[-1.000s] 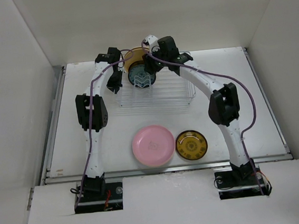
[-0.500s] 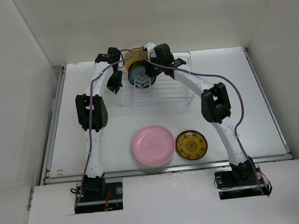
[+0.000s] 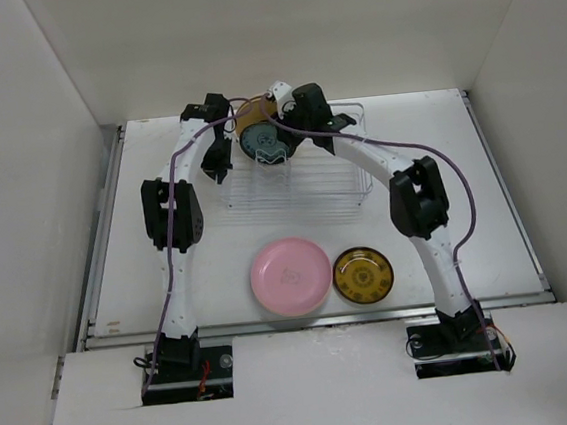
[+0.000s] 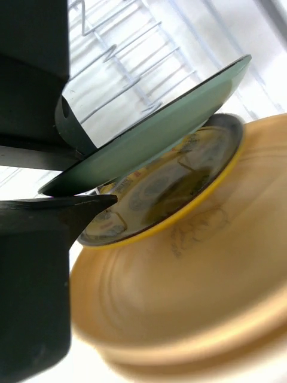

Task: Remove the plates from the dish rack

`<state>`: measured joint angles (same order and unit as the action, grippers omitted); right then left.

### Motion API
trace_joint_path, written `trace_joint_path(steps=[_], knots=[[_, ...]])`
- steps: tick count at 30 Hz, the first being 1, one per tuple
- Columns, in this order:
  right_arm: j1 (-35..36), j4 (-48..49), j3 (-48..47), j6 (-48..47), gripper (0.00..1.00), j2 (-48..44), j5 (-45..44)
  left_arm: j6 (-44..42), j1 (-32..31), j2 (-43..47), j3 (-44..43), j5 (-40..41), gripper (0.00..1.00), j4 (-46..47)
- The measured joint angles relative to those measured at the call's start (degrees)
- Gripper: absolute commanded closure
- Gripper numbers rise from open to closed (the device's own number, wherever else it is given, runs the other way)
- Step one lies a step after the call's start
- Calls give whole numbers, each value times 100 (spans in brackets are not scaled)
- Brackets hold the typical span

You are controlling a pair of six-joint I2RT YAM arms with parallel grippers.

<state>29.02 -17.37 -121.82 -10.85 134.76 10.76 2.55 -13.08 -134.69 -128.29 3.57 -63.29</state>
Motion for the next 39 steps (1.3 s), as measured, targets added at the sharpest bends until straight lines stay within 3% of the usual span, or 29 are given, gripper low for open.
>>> trace_joint_path(steps=[10,17,30,34,39], knots=[[55,98,531,-85,100,-1366,-605,319,-7,79,144,125,100,-79],[70,-514,1266,791,100,-2688,-625,431,4,136,232,203,100,-31],[-693,-2874,6767,4081,100,-8255,778,-44,-83,201,485,409,100,129],[-691,-3106,8122,4900,97,-8852,1132,-168,-118,328,713,455,100,330],[-691,-2994,8979,5427,85,-8725,1174,-282,-146,492,1005,509,100,505]])
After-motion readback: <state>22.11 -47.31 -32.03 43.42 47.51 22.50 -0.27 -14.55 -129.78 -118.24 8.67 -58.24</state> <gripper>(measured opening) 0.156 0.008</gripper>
